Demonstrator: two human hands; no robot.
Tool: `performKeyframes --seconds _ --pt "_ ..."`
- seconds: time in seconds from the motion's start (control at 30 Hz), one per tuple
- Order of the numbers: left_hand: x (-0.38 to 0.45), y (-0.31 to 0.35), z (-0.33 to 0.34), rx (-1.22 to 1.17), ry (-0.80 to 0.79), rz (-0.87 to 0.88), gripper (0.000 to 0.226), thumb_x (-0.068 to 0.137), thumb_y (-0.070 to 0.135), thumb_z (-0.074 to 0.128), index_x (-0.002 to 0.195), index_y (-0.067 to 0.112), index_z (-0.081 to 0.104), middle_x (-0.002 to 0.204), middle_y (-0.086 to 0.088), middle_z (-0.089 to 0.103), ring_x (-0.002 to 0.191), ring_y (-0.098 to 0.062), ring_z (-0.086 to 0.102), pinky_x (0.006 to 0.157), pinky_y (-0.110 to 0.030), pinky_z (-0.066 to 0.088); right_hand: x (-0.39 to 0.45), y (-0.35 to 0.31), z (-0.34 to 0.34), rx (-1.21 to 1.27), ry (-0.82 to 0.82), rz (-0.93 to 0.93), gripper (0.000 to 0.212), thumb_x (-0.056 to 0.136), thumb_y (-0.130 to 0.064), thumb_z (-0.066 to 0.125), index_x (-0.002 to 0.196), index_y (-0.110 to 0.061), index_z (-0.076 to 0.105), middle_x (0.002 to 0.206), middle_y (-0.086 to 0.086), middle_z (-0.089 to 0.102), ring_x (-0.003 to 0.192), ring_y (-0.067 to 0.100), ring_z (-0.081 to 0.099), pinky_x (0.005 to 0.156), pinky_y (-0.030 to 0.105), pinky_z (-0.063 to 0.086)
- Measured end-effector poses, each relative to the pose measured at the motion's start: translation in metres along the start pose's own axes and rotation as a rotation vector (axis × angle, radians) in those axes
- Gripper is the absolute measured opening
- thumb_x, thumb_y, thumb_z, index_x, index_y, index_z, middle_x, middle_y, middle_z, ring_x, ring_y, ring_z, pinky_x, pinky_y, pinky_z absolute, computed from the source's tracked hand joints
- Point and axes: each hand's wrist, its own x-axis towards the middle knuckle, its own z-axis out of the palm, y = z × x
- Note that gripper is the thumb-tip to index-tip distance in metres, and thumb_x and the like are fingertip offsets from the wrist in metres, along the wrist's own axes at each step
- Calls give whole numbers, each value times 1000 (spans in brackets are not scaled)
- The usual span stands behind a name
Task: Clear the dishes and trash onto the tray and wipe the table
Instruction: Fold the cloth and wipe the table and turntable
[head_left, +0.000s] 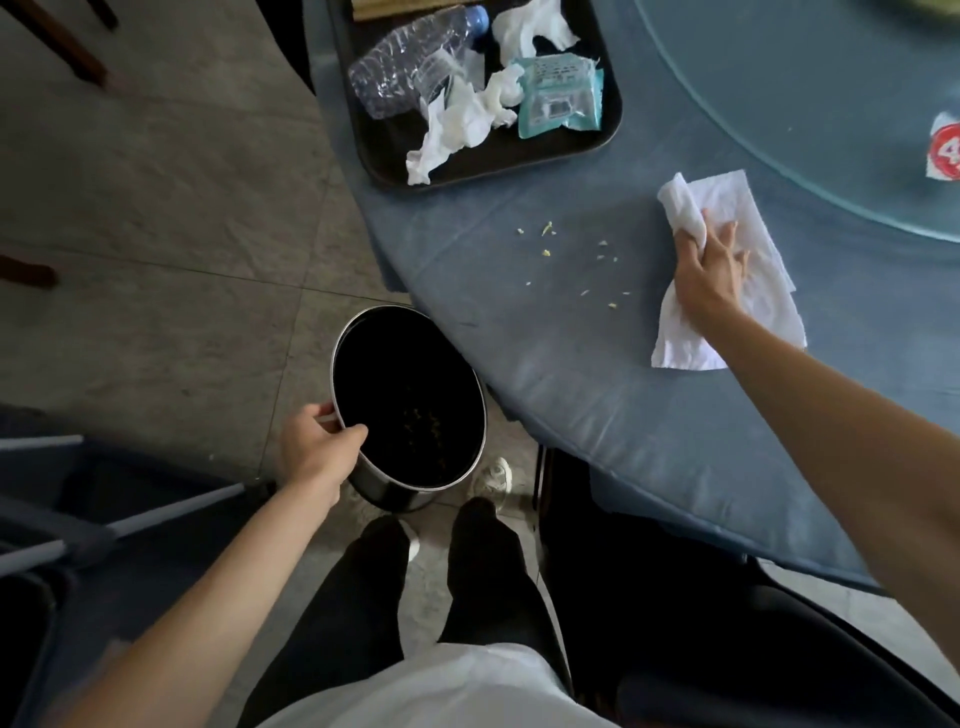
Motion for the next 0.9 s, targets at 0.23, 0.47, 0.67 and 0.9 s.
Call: performKeyframes --seconds 0.23,0.47,0.67,0.9 --pt "0 -2 -2 -85 4 -7 35 71 7 78 87 31 60 87 5 74 81 -17 74 77 -49 64 -5 -38 41 -53 -81 -172 59 101 -67 23 158 -52 24 174 -8 7 159 33 3 123 61 5" --pt "-7 5 11 -56 -14 85 36 76 5 76 92 30 56 92 4 72 82 -18 73 75 -46 64 -42 -63 85 -27 -178 -311 61 103 -66 24 160 -45 26 174 -2 10 158 36 9 124 59 6" --pt "-9 7 15 -37 6 170 39 79 8 79 101 30 55 92 12 67 85 -11 70 73 -29 59 -109 -83 134 4 -346 -542 48 109 -44 34 156 -36 42 166 15 30 157 31 19 125 50 16" --pt "-8 7 12 -68 35 153 37 77 9 81 100 24 57 86 16 62 76 -1 61 76 -33 52 -198 -89 164 100 -510 -750 42 106 -34 38 143 -25 57 90 2 71 85 4 67 81 7 41"
